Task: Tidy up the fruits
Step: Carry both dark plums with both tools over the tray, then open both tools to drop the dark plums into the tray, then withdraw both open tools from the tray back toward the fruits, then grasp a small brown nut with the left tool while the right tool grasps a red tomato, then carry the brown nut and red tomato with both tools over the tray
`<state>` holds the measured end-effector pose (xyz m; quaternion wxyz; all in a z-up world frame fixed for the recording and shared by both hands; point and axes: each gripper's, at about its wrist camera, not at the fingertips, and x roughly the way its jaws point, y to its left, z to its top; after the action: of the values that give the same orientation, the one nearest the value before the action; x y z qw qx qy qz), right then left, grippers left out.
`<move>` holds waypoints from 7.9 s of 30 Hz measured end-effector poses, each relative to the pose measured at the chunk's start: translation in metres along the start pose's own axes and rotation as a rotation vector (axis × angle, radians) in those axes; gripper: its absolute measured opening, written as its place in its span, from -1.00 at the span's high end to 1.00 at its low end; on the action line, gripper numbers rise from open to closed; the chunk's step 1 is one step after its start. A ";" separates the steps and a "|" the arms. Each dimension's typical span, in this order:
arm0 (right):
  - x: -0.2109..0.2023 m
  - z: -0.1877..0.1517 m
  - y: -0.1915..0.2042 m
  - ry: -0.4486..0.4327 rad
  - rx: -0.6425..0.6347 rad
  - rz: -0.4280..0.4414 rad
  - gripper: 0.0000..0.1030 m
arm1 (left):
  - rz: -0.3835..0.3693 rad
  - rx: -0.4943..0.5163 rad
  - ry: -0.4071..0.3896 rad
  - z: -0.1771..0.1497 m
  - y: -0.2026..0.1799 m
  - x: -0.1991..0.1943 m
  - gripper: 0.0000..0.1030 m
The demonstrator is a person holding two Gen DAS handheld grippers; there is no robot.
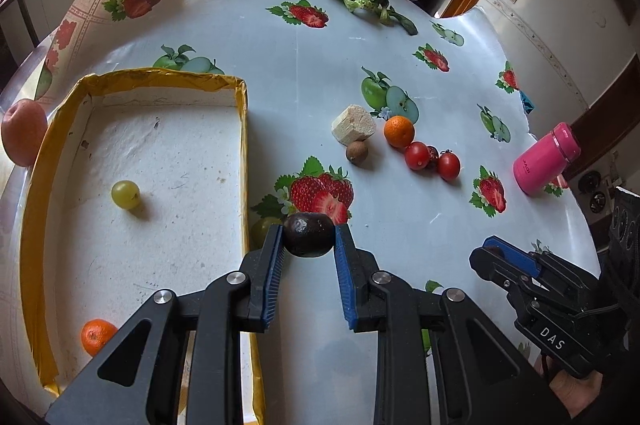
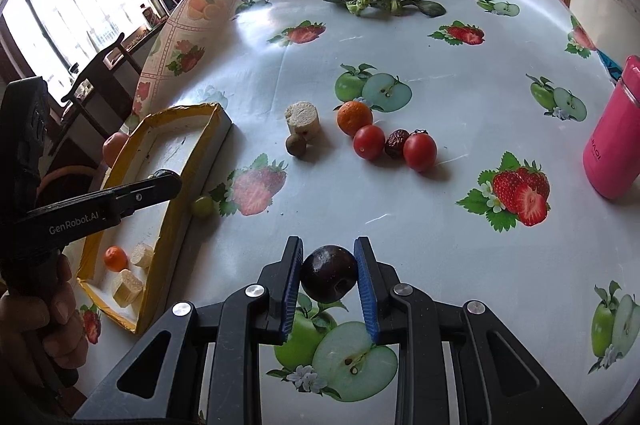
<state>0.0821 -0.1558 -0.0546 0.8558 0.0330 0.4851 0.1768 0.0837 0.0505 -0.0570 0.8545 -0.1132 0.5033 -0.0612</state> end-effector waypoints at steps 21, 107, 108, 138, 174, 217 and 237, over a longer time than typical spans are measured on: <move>-0.007 -0.012 0.072 0.014 -0.103 0.064 0.48 | 0.085 -0.079 -0.043 -0.034 0.054 -0.048 0.56; 0.000 -0.021 0.054 0.039 -0.068 0.030 -0.01 | 0.054 -0.039 0.000 -0.019 0.021 -0.029 0.02; -0.001 -0.021 0.050 0.039 -0.061 0.027 -0.01 | 0.050 -0.032 0.004 -0.019 0.017 -0.027 0.02; 0.080 0.061 -0.071 0.031 0.035 -0.111 0.07 | 0.018 0.013 0.111 0.059 -0.043 0.115 0.02; 0.005 0.001 0.006 -0.010 0.015 0.053 0.41 | 0.086 0.031 0.063 -0.019 -0.014 0.011 0.61; 0.017 -0.009 0.134 0.031 -0.178 0.162 0.41 | 0.179 -0.088 0.028 -0.044 0.081 -0.035 0.61; 0.057 0.025 0.172 0.052 -0.221 0.209 0.41 | 0.164 -0.157 0.027 -0.004 0.121 -0.019 0.61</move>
<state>0.0835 0.0268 -0.0493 0.8181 -0.0158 0.4788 0.3182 0.0701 0.1715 -0.0737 0.8381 -0.1376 0.5257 0.0470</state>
